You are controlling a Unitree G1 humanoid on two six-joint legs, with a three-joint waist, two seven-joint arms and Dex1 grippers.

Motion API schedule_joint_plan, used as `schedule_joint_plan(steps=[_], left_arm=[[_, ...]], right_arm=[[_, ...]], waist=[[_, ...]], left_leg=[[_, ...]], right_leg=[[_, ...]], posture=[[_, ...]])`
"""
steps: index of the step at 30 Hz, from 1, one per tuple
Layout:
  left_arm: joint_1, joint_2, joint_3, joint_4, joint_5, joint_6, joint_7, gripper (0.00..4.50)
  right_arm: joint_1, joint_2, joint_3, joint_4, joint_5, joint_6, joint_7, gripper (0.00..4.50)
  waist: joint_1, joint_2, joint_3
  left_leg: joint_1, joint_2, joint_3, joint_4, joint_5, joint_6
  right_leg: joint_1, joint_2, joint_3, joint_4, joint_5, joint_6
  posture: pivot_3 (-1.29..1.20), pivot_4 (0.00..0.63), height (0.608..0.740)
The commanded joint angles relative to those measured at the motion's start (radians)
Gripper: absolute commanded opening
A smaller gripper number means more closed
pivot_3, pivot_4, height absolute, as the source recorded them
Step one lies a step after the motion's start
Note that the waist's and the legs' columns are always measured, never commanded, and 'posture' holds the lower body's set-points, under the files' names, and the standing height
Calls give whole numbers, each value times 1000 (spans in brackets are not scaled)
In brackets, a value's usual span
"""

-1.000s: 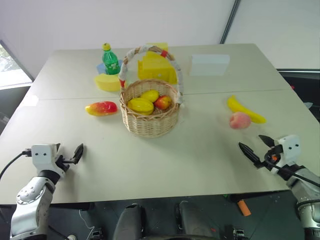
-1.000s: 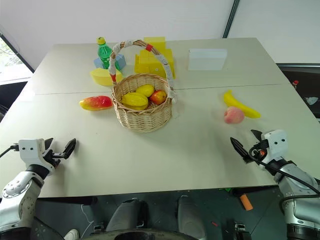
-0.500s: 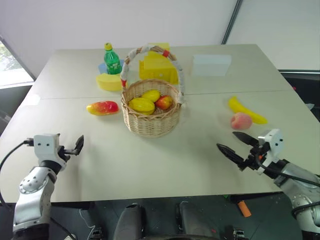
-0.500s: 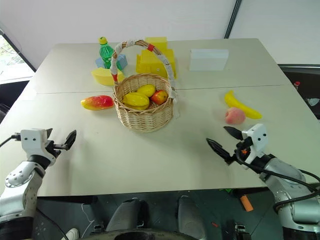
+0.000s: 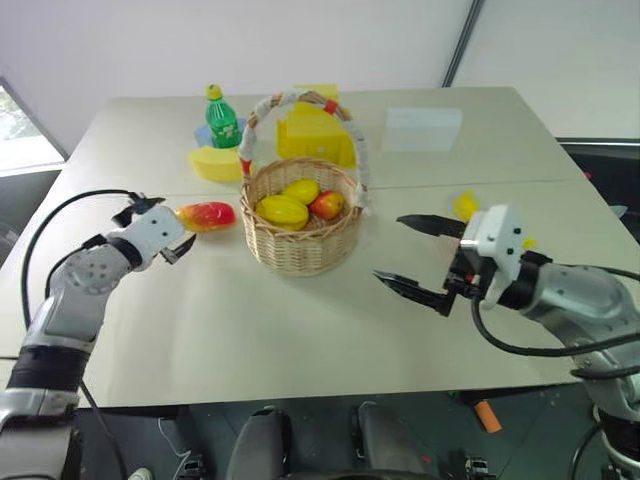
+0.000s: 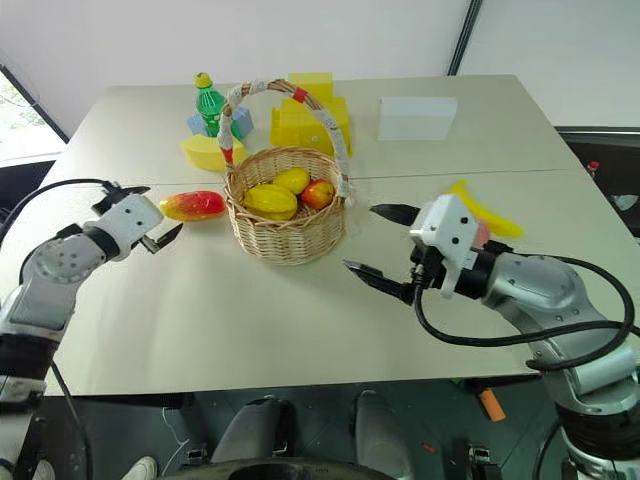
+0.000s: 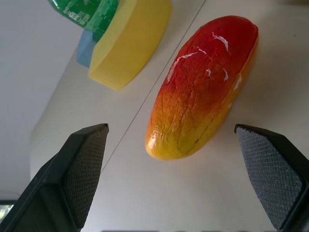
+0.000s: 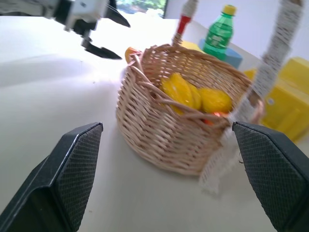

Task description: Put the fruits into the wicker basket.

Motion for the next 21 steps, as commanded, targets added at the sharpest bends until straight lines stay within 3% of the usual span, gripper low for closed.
schedule_joint_plan(steps=[1,12,15,19,21], left_arm=[[-87,-2,-34,65,41,-23,-19,4478],[-290,-78,-140,322,141,-62,-1,4478],[-308,-85,-125,345,126,-84,11,3716],[-309,-80,-127,360,130,-91,8,1857],[-306,-75,-119,361,128,-83,16,1654]], right_arm=[[-16,-12,4,-20,-15,-25,15,4484],[-33,14,77,-26,-68,-52,15,4484],[-31,22,84,-28,-75,-55,9,4500],[-30,32,94,-32,-79,-56,2,4500],[-35,38,100,-32,-82,-55,-1,4500]], waist=[[0,-1,1],[-2,-4,2],[-2,-4,2],[-1,-4,2],[-1,-4,2]], left_leg=[[-4,-1,0,1,0,0],[-5,-4,0,14,-1,2],[-5,-4,0,15,-1,2],[-5,-4,0,15,-1,2],[-5,-4,0,15,-1,2]], right_leg=[[-3,1,-1,1,0,1],[1,3,-2,3,4,8],[1,3,-1,3,4,8],[1,3,-1,4,4,8],[1,3,-1,4,4,8]], posture=[[0,150,740],[0,150,740],[0,150,740],[0,150,740],[0,150,740]])
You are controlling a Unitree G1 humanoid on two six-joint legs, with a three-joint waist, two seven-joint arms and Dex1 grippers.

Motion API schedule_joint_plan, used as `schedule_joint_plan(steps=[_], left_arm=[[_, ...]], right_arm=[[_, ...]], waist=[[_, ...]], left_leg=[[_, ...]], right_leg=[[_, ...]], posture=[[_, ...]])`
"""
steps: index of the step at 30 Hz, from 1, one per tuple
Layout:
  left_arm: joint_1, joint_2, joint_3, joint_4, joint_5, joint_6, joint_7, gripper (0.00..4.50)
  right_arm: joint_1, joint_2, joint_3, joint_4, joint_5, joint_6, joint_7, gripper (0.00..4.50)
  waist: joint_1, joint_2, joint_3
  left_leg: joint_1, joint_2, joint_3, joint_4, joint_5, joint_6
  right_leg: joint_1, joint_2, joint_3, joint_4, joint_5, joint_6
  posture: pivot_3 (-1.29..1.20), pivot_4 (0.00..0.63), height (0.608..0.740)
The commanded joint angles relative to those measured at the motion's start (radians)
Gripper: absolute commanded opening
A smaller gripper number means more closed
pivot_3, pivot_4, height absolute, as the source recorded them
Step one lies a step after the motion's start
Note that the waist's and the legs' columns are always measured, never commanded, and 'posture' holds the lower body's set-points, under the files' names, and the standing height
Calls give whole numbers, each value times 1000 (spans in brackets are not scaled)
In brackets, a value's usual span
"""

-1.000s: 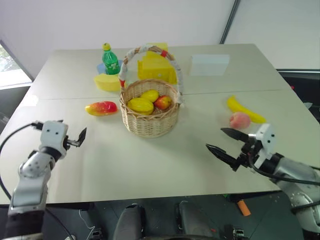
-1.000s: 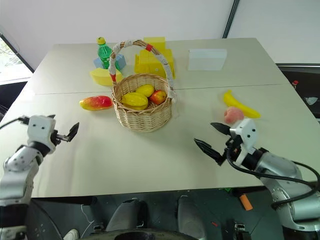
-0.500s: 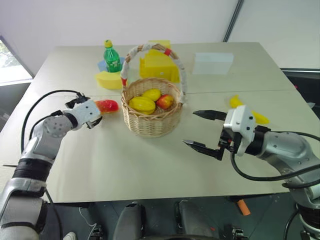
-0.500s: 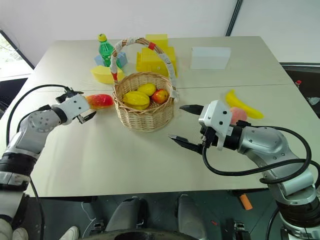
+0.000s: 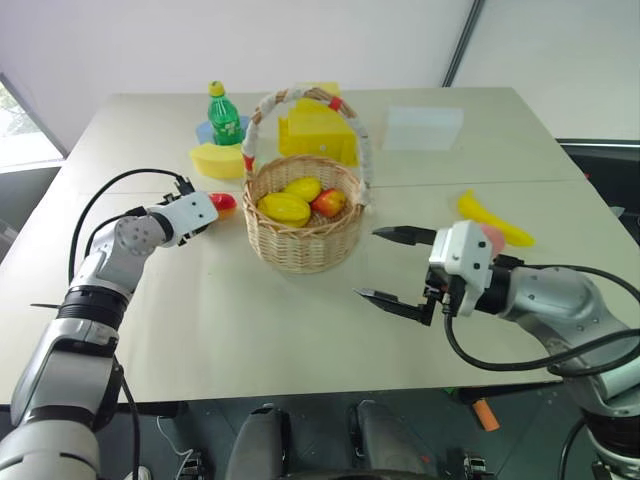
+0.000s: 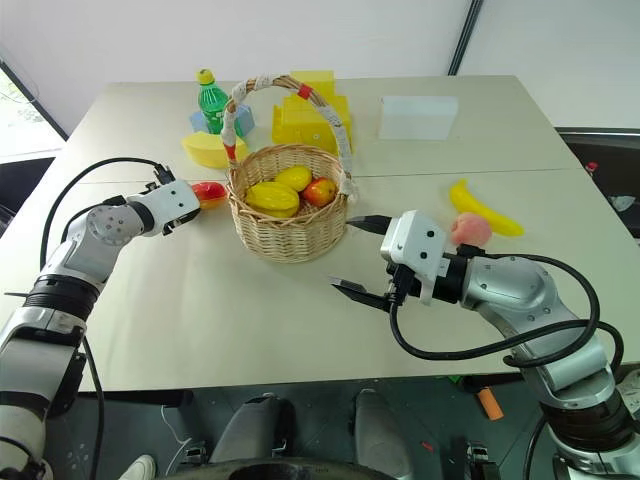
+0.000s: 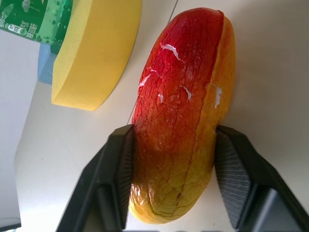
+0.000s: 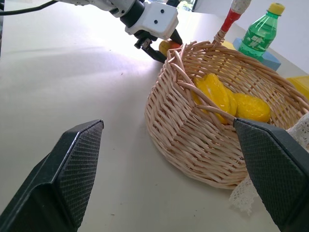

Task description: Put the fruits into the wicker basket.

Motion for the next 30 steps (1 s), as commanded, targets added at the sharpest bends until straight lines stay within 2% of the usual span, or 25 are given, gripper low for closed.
schedule_joint_plan(steps=[1,5,8,11,12,14,17,22,26,30], left_arm=[[-18,22,30,1,-4,2,14,1654],[45,57,142,-133,-123,41,-33,1654],[162,80,312,-400,-386,105,-187,1654],[253,95,463,-699,-667,295,-285,1654],[267,101,498,-792,-767,390,-300,1654],[269,101,464,-970,-880,511,-315,1654],[199,41,316,-1065,-831,569,-257,1654],[86,-91,116,-959,-631,533,-151,1654],[49,-146,95,-839,-567,494,-120,1654],[44,-184,114,-795,-580,469,-138,3565]], right_arm=[[-14,15,1,-32,-1,-17,-8,4500],[-17,9,-5,-34,-6,-19,-3,4500],[-15,-11,-40,-20,-4,-22,6,4500],[-12,-26,-73,9,-3,-24,12,4500],[-13,-29,-82,24,-5,-27,15,4500],[-30,-16,-104,72,3,-26,8,4500],[-49,8,-124,131,12,-29,-2,4500],[-35,17,-117,142,-12,-45,-13,4500],[-5,25,-135,111,-14,-33,-43,4500],[31,29,-160,85,-9,-18,-81,4500]], waist=[[0,0,0],[-5,-1,1],[-5,-1,1],[0,-2,1],[1,-2,1],[4,-2,2],[9,-1,2],[11,-1,2],[1,-1,2],[-1,-1,2]], left_leg=[[0,0,0,0,0,0],[0,0,0,0,0,0],[0,3,0,0,0,0],[-1,3,1,0,0,0],[-1,3,0,1,0,0],[0,3,-1,2,0,-1],[4,1,-2,2,0,-1],[5,-2,0,2,0,0],[3,0,0,2,1,0],[1,0,-1,2,1,0]], right_leg=[[0,0,0,0,0,0],[-1,0,0,1,0,0],[-2,-1,1,3,0,0],[-3,-4,1,3,0,0],[-3,-5,1,3,0,0],[0,-6,1,3,0,0],[5,-7,1,1,0,-1],[6,-1,2,1,1,1],[2,3,2,2,1,1],[1,3,3,1,1,1]], posture=[[0,150,740],[0,150,740],[0,150,740],[0,150,740],[0,150,740],[0,150,740],[0,150,740],[0,150,740],[0,150,740],[0,150,740]])
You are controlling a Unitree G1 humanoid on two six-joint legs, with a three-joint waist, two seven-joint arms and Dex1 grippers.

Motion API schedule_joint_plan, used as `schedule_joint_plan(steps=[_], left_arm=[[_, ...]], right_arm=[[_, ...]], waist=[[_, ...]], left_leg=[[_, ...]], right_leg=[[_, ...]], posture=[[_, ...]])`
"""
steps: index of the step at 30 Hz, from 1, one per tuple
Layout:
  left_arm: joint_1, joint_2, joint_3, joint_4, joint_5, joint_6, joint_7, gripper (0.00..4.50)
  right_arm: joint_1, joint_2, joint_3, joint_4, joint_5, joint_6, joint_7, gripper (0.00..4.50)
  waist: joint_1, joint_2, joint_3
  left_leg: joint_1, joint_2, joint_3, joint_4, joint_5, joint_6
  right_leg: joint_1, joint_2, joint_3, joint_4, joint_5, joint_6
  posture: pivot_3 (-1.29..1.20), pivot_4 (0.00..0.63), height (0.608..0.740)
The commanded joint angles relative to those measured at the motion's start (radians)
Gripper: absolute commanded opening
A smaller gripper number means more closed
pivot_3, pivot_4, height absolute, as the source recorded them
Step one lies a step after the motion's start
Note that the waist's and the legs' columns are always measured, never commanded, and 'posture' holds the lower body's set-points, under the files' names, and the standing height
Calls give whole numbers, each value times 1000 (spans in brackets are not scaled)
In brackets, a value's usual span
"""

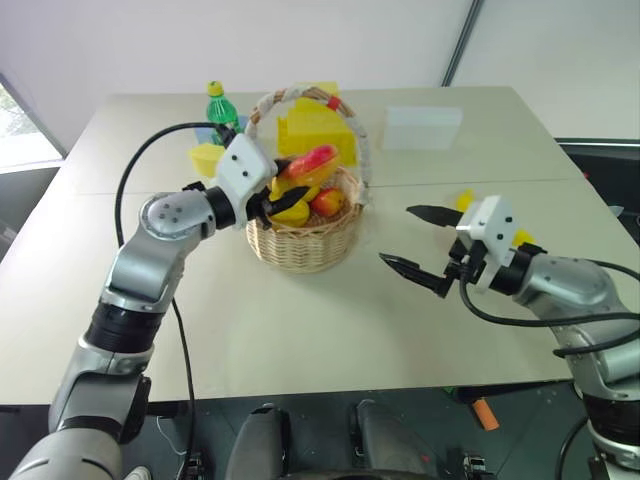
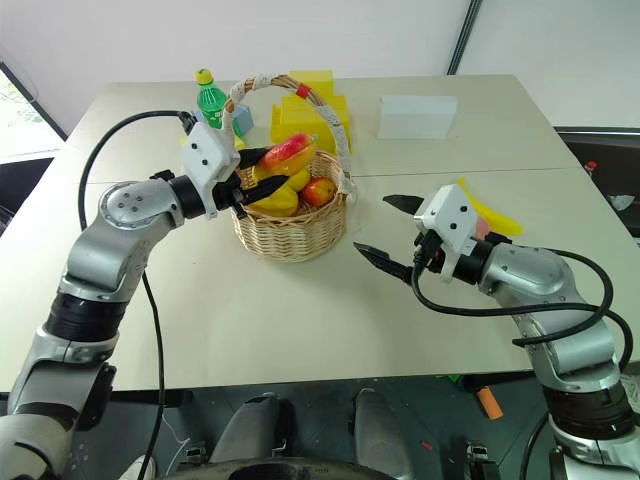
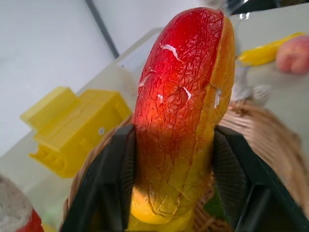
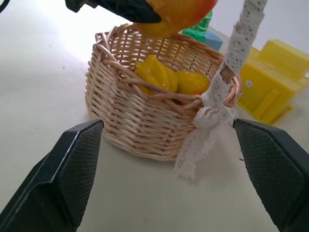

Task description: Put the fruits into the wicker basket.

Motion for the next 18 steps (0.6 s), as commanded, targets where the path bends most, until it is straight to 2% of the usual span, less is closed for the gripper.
schedule_joint_plan(steps=[1,2,3,5,9,13,18], left_arm=[[-26,-18,39,-3,-6,-43,-9,4083],[-26,-21,43,0,-7,-50,-11,4438],[-26,-27,49,2,-10,-59,-12,4438],[-13,-64,108,-18,-105,-29,-20,4438],[30,-87,172,-99,-259,55,-73,4438],[137,-37,76,-261,-288,88,-181,4438],[182,-41,14,-323,-276,107,-187,4438]], right_arm=[[17,3,-56,-56,5,6,-38,4500],[26,4,-66,-56,5,12,-49,4500],[35,9,-84,-50,8,21,-65,4500],[49,19,-137,-6,0,45,-115,4500],[67,-20,-171,102,-103,49,-179,4500],[66,-74,-135,320,-261,-28,-221,4500],[-9,-30,-106,503,-300,-82,-238,4500]], waist=[[1,0,0],[1,0,0],[1,0,0],[2,0,0],[1,0,0],[-2,0,0],[-2,0,0]], left_leg=[[0,0,0,0,0,0],[0,0,0,0,0,0],[0,0,0,0,0,0],[0,0,0,1,0,0],[0,0,0,1,0,0],[1,-1,1,0,0,0],[1,-1,2,1,1,-1]], right_leg=[[0,0,0,0,0,0],[0,-1,0,0,0,0],[0,-1,0,0,0,0],[1,-2,0,0,0,0],[1,-3,0,0,0,0],[1,-3,1,0,0,0],[1,-2,1,0,0,0]], posture=[[0,150,740],[0,150,740],[0,150,740],[0,150,740],[0,150,740],[0,150,740],[0,150,740]])
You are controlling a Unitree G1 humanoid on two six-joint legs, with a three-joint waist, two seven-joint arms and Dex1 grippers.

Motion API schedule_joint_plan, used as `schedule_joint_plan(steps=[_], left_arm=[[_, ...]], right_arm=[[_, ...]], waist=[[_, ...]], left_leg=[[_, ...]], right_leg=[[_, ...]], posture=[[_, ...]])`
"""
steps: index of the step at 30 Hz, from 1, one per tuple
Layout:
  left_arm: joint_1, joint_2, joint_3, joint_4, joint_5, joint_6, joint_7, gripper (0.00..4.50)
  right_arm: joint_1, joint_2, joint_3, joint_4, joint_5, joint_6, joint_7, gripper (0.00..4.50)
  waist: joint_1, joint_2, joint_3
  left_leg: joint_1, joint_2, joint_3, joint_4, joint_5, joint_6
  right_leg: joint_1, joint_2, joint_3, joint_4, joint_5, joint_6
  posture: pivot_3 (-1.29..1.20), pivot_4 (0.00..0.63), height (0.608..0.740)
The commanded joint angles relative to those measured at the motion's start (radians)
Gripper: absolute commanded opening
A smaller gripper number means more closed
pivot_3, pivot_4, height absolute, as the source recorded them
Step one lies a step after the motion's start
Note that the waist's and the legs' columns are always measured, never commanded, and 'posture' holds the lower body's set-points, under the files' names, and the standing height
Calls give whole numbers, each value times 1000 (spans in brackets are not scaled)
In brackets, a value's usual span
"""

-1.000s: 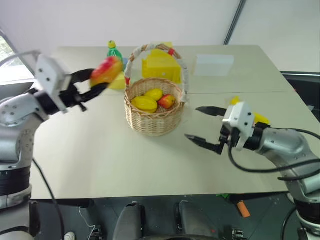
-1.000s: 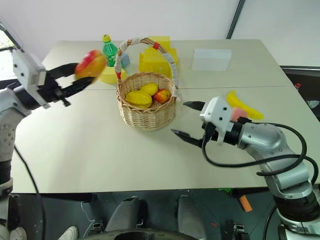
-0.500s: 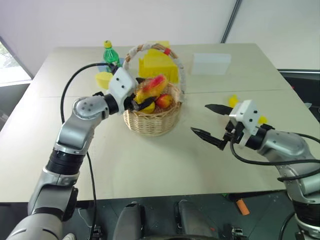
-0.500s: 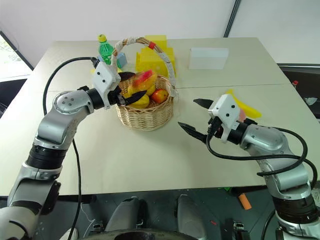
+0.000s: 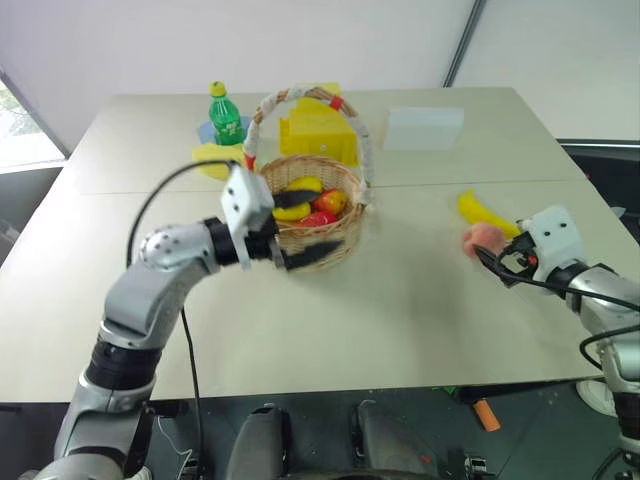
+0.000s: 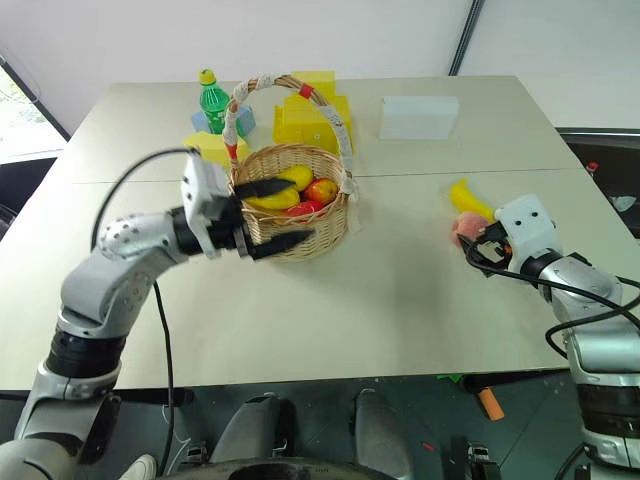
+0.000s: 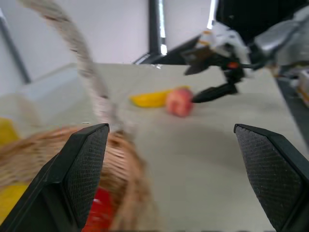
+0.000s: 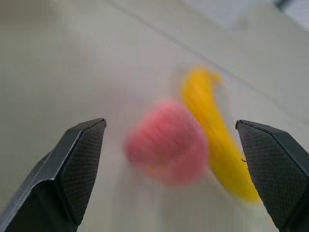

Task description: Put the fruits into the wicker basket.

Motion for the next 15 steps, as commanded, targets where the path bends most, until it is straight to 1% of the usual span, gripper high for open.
schedule_joint_plan(steps=[1,7,15], left_arm=[[1,-6,-22,-66,-4,2,1,4438],[31,-19,-70,-93,27,6,29,4438],[59,-10,-68,-76,48,-5,38,4438]], right_arm=[[-62,31,-4,76,-14,-47,-9,4500],[-126,90,12,156,-13,-58,-6,4500],[-159,106,23,217,-26,-102,6,4500]], waist=[[-2,1,0],[-2,1,0],[-1,1,0]], left_leg=[[0,0,0,0,0,0],[1,1,0,0,0,0],[1,1,0,0,0,0]], right_leg=[[0,1,0,0,0,0],[0,2,1,1,0,0],[0,1,1,1,0,0]], posture=[[0,150,740],[0,150,740],[0,150,740]])
